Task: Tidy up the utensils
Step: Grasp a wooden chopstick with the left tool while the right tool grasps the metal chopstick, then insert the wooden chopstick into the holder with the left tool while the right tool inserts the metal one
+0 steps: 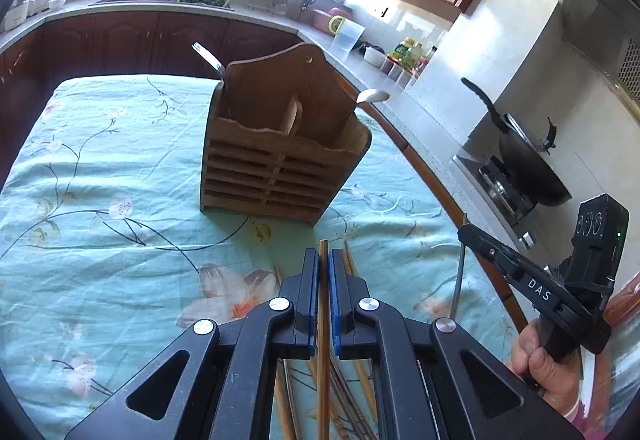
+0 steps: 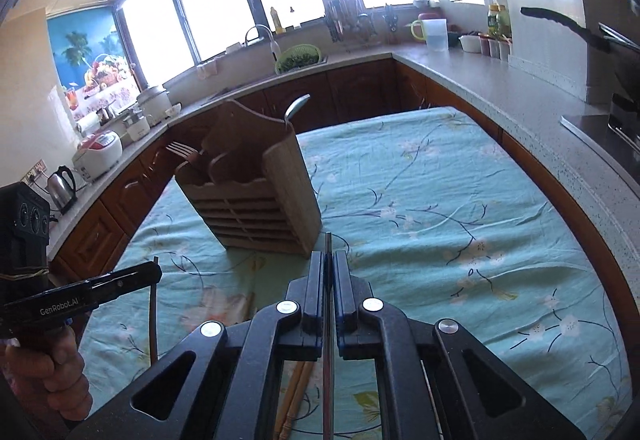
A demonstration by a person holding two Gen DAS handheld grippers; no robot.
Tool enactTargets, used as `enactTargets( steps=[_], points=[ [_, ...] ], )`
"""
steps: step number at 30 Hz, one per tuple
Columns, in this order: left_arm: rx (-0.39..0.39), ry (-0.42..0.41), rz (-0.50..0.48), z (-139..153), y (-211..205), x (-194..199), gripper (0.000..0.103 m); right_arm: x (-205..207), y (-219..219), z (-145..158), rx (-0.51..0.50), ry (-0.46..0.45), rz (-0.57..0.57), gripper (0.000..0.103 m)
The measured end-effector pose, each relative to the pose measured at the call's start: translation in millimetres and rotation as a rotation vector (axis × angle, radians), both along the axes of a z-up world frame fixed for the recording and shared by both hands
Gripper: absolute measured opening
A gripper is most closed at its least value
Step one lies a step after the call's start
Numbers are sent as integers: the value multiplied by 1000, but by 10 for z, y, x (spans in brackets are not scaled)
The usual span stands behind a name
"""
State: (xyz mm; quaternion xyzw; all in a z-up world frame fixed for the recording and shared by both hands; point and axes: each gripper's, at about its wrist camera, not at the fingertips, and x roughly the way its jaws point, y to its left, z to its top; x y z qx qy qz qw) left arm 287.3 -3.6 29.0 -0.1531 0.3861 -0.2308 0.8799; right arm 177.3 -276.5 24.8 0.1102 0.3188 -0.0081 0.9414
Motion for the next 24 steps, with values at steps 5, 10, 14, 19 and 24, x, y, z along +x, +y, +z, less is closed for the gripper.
enactTargets(
  steps=[5,10,14,19,24],
  points=[
    [-39,-57,14,260,286,-259,3,-124,94,279,-1,-73,17,4],
    [-48,-107,9,461,418,-488,3,-201,166,447,-6,-124,29,4],
    [-53,-145,2,560,466,-623,2,-258,238,557,-10,-158,42,4],
    [-69,-192,12,671,556,-725,2,-282,286,695,-22,-202,50,4],
    [-74,-234,40,748,647,-741,2,-233,272,765,-22,-231,47,4]
  ],
)
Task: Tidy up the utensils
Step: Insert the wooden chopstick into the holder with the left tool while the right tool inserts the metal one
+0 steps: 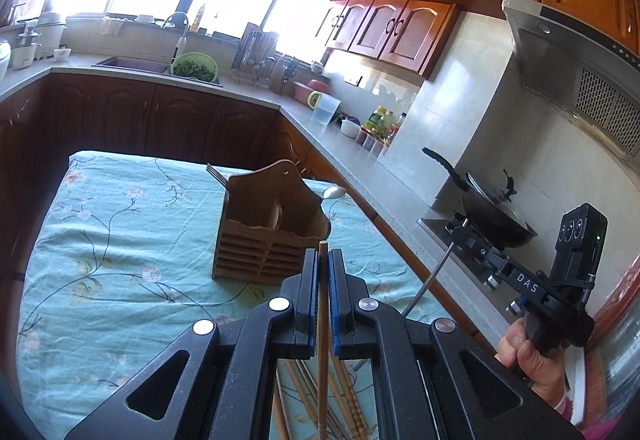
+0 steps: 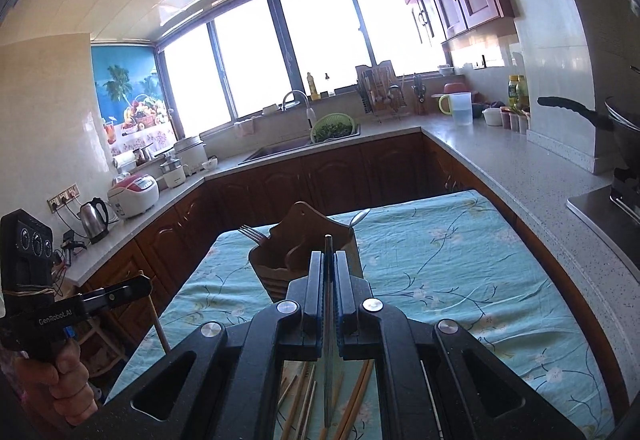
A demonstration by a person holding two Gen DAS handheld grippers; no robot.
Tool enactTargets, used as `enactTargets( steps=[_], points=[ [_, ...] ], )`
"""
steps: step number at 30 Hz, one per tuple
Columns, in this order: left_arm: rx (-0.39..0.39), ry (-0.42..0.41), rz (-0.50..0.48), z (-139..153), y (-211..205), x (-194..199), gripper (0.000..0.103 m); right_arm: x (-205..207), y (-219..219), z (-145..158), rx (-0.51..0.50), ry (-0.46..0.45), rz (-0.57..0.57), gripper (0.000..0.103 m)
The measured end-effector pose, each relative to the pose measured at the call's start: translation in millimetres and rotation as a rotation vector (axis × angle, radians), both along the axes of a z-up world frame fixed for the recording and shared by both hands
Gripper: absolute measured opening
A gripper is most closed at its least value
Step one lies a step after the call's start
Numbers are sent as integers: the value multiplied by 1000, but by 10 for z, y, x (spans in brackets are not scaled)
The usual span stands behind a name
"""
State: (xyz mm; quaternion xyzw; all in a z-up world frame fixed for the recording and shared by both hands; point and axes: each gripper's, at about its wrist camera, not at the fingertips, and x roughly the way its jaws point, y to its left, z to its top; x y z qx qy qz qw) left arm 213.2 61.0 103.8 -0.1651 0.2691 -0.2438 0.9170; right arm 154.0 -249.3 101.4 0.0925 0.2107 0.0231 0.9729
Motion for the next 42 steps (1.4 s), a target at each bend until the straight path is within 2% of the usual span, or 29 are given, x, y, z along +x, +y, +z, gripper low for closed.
enactTargets(
  steps=[11,15,20,25,31,37,42],
  points=[
    [-15,-103,77,178,110,199,2,204,-26,166,16,-60,-11,4],
    [-32,-141,102,263,113,396,2,371,-73,263,27,-94,-28,4],
    [-27,-231,159,419,73,640,2,601,-136,411,45,-149,-59,4],
    [-34,-294,215,421,8,954,2,842,-175,549,68,-205,-77,4],
    [-9,-319,293,110,-287,1401,2,1171,-140,457,56,-218,-87,4],
    [-6,-278,326,-363,-583,1761,2,1387,-143,86,56,-177,-103,4],
    [0,-242,336,-647,-761,1951,2,1460,-149,-199,61,-154,-104,4]
  ],
)
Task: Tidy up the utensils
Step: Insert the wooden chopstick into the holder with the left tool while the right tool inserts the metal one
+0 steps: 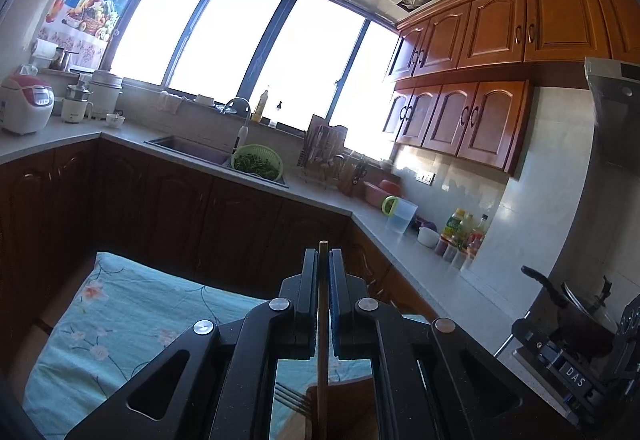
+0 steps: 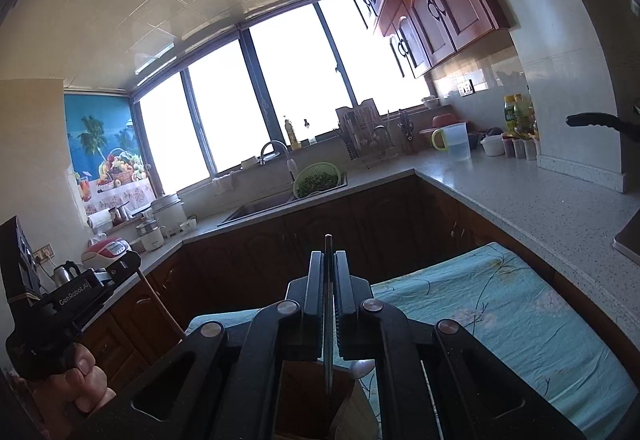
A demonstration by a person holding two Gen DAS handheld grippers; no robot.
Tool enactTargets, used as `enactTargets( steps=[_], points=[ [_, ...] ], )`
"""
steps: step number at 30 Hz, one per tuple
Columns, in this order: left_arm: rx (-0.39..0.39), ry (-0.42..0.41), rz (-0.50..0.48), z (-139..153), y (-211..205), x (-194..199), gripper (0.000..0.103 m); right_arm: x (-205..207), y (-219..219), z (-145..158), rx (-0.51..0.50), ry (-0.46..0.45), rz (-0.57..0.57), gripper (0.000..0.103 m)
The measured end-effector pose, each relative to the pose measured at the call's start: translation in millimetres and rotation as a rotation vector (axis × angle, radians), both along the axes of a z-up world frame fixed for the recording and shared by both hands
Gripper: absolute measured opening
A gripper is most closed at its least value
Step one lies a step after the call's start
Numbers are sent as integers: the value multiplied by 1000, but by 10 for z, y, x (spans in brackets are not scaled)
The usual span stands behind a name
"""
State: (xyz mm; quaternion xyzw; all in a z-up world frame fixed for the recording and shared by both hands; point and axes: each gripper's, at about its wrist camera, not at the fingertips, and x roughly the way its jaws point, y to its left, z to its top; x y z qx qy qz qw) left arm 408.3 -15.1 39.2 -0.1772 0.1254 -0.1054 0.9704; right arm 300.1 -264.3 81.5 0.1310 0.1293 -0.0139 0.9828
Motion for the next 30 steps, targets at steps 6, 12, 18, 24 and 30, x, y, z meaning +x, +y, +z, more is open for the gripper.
enactTargets(
  steps=[6,12,18,24,30],
  points=[
    [18,45,-13,-142,-123,242,3,50,-6,-219,-8,38,-9,4],
    [29,83,-27,-112,-26,345,4,83,-42,-265,-4,68,-13,5],
    [44,87,-29,-5,116,301,4,126,-73,-257,3,83,-9,5],
    [49,92,-29,-24,188,259,5,149,-96,-289,21,100,-8,5],
    [27,123,-36,-13,278,199,19,102,-107,-240,28,96,-4,10]
  ],
)
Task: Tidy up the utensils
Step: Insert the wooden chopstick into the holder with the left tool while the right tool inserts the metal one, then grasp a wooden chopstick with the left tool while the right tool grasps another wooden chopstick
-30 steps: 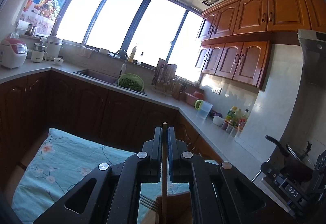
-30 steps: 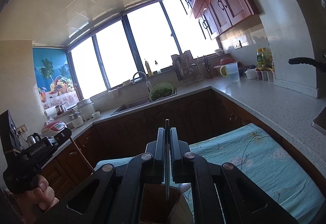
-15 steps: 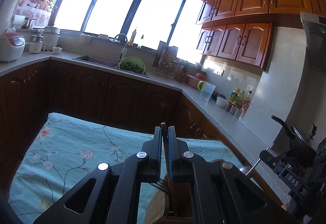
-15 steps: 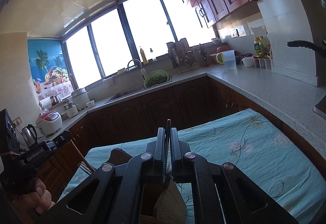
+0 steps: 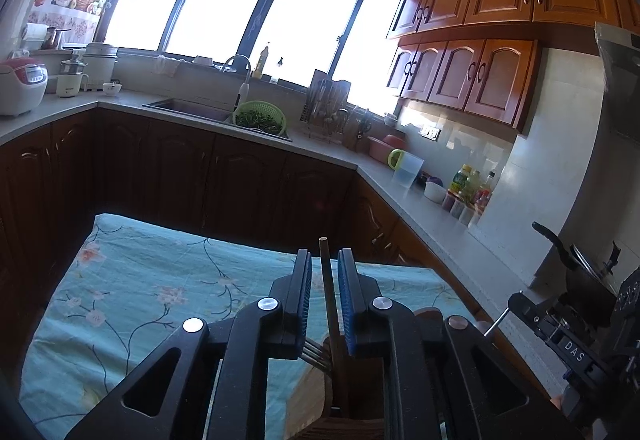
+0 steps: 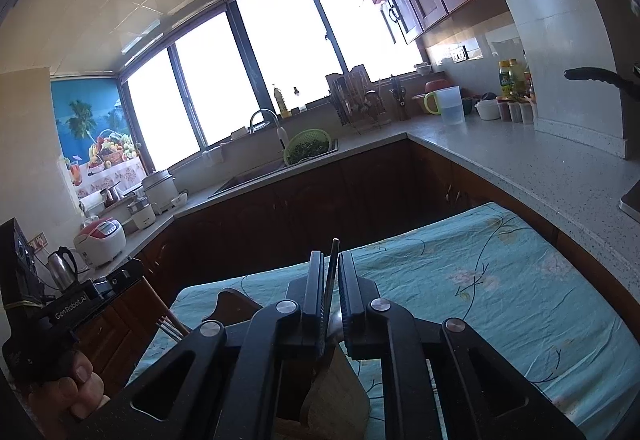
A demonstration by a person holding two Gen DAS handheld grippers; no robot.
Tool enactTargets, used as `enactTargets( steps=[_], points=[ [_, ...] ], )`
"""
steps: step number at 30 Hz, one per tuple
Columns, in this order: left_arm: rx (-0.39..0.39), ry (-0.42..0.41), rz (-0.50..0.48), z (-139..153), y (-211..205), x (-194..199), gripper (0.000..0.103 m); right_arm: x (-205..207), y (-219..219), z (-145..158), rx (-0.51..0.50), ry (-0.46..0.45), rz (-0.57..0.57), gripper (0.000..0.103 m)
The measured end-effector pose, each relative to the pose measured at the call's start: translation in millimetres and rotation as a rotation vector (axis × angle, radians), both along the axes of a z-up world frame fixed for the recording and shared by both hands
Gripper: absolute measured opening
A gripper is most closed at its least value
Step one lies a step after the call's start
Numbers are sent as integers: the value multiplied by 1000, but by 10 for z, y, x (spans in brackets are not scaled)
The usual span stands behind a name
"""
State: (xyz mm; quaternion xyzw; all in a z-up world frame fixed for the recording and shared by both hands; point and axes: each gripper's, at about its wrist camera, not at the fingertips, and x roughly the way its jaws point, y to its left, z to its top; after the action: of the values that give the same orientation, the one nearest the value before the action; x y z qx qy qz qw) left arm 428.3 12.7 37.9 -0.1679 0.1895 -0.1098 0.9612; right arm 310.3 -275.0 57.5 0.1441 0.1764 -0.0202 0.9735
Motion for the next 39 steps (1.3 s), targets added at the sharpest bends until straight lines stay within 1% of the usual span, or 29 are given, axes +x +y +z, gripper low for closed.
enactTargets(
  steps=[1,3,4,5,6,7,8,9,10,11,18,23,27,32,39],
  points=[
    [-4,-6,5,15,21,-26,22,-11,-9,20,6,-1,1,11],
    [-10,-11,11,53,60,-89,25,-43,-35,64,21,-4,7,19],
    [-14,-10,11,65,74,-123,30,-72,-40,91,31,-11,12,34],
    [-19,-10,12,84,98,-164,34,-116,-45,119,38,-22,16,53],
    [-22,-11,15,105,123,-214,44,-168,-46,151,42,-34,18,61],
    [-22,-12,22,113,142,-278,56,-225,-41,183,41,-47,19,76],
    [-25,-16,28,124,168,-355,61,-278,-34,218,38,-57,20,86],
    [-28,-20,34,122,188,-446,73,-343,-25,243,33,-69,22,89],
    [-31,-23,45,125,211,-534,83,-413,-14,258,28,-79,27,97],
    [-35,-26,58,128,244,-622,84,-473,0,274,25,-85,31,101],
    [-32,-6,68,3,291,-1261,93,-892,67,218,21,-63,55,102],
    [-23,23,64,-65,335,-1643,93,-1195,86,125,28,-43,53,102],
    [-37,45,56,-69,365,-1912,93,-1401,81,33,33,-14,60,102],
    [-31,70,48,-92,385,-2157,93,-1616,81,-68,27,17,60,102],
    [-16,118,26,-127,340,-2375,93,-1828,46,-200,33,57,49,102]
  ],
)
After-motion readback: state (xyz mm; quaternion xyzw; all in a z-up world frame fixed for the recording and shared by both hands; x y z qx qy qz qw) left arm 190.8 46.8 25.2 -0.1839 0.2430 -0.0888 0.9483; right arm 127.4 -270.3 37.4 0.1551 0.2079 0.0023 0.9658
